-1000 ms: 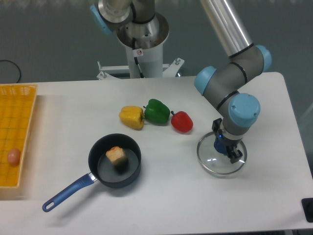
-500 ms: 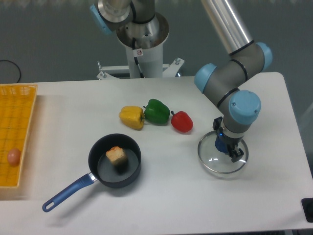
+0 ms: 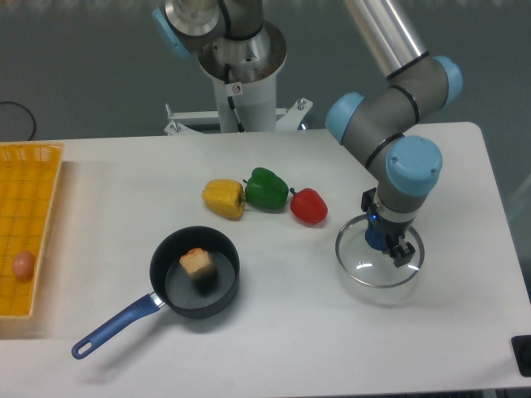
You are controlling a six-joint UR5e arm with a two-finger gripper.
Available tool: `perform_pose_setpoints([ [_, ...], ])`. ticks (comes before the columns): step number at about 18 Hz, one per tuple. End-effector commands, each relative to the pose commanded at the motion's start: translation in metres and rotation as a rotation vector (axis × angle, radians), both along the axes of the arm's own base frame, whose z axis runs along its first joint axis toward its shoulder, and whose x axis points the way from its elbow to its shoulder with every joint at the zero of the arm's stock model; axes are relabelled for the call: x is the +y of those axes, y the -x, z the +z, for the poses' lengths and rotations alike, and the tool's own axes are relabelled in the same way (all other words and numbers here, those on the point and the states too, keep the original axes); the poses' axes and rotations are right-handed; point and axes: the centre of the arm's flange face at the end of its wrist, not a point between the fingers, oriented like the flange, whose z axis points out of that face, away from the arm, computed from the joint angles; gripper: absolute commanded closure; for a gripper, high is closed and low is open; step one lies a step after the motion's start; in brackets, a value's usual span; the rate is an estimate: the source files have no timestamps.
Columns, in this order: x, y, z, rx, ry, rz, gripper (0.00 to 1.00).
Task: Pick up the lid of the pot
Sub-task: 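Lift the glass lid by its knob off the table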
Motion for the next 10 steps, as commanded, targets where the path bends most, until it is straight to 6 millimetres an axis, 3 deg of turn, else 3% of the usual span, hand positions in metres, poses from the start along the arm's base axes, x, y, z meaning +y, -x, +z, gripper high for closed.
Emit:
perform_pose_setpoints([
  [4, -0.004, -0.008, 0.015, -0.024, 0.017, 0.000, 0.37],
  [10, -0.010, -0.017, 0.021, -0.051, 0.067, -0.003, 0.37],
])
